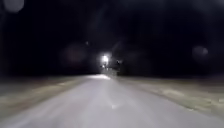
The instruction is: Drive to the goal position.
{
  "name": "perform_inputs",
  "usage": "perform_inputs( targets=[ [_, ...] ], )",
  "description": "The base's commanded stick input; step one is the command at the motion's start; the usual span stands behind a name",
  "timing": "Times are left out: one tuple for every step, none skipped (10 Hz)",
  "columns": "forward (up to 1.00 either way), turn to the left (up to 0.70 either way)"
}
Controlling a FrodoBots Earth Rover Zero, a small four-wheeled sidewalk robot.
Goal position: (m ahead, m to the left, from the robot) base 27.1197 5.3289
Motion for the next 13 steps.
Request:
perform_inputs(
  targets=[
    [0.85, -0.03],
    [0.85, -0.05],
    [0.85, -0.05],
    [0.85, -0.03],
    [0.85, -0.01],
    [0.85, 0.0],
    [0.85, 0.0],
    [0.85, 0.0],
    [0.85, 0.0],
    [0.85, 0.0],
    [0.85, 0.0],
    [0.85, 0.14],
    [0.85, 0.19]
  ],
)
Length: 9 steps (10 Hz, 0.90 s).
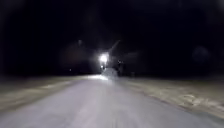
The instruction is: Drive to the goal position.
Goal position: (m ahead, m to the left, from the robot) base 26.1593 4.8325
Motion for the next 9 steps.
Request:
perform_inputs(
  targets=[
    [0.85, 0.14],
    [0.85, 0.1],
    [0.85, 0.11],
    [0.85, 0.15],
    [0.85, 0.15],
    [0.85, 0.07],
    [0.85, 0.04],
    [0.85, 0.04],
    [0.85, 0.05]
  ],
)
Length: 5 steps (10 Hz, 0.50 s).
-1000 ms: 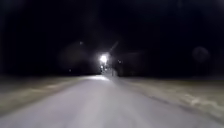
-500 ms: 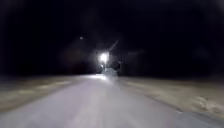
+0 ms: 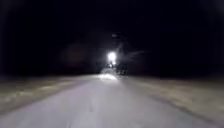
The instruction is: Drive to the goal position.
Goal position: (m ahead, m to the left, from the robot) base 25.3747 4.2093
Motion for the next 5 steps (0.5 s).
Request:
perform_inputs(
  targets=[
    [0.85, 0.06],
    [0.85, 0.06],
    [0.85, 0.04],
    [0.85, 0.0],
    [0.85, 0.0]
  ],
)
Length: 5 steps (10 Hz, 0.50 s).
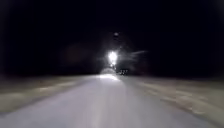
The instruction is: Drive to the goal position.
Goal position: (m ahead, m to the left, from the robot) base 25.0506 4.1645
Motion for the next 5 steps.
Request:
perform_inputs(
  targets=[
    [0.85, 0.0],
    [0.85, -0.01],
    [0.85, -0.03],
    [0.85, -0.06],
    [0.85, -0.01]
  ],
)
